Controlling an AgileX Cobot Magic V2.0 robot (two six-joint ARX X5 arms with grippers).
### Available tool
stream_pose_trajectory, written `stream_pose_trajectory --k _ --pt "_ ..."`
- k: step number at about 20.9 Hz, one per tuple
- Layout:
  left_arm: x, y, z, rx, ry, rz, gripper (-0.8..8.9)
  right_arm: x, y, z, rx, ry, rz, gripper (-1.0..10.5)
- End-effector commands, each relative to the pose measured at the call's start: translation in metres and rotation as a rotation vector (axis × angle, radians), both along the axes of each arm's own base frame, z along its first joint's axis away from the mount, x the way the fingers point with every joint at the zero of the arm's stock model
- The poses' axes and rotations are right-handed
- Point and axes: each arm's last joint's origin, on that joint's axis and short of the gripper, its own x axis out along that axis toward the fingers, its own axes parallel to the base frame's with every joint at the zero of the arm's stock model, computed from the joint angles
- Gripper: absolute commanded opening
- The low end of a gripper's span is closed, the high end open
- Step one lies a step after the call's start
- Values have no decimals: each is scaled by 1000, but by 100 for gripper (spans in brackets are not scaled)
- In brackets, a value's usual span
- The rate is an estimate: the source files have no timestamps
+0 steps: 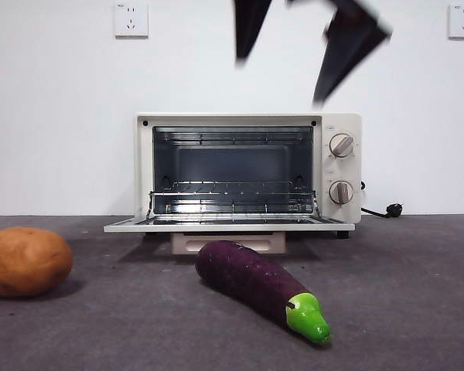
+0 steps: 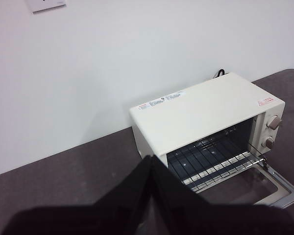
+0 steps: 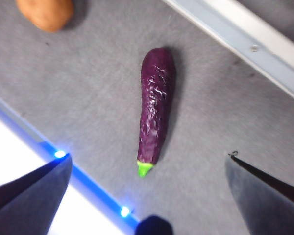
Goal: Take the eggplant from the table,put the eggplant in the oven
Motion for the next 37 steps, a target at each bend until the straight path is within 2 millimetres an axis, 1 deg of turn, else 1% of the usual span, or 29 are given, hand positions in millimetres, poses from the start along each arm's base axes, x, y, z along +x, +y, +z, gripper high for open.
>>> stream_pose_trajectory --k 1,4,9,12,16,17,18,20,21,23,24,26,34,37 --pt "-1 1 0 13 -7 3 -6 -1 6 -34 -27 37 3 688" --pt "-1 1 0 13 -6 2 -6 -4 10 -60 -23 47 -18 688" --pt "-1 1 0 14 -6 2 -6 -10 8 -92 -29 72 -50 688" --pt "-1 1 -1 14 -3 2 -6 -17 7 -117 -16 92 -69 688" --pt "-1 1 -1 14 -4 2 -6 -28 8 -140 -11 100 -88 681" --pt "-1 1 -1 14 -4 2 -6 -30 9 -145 -5 98 -88 641" --pt "-1 1 -1 14 -4 2 -6 -33 10 -150 3 95 -92 577" --pt "-1 1 -1 14 -3 2 -6 -35 11 -154 10 93 -103 474" --pt "-1 1 -1 14 -3 2 -6 -35 10 -154 4 83 -126 401" --pt "-1 1 -1 14 -2 2 -6 -33 10 -154 -24 48 -141 162" --pt "-1 1 -1 15 -2 2 -6 -33 9 -155 -36 35 -146 75" --pt "-1 1 -1 15 -1 2 -6 -33 9 -154 -35 26 -146 -12" --pt "-1 1 -2 20 4 1 -6 -32 10 -153 -22 14 -143 -12" --pt "-1 1 -2 22 4 0 -6 -34 9 -145 -10 10 -138 -12"
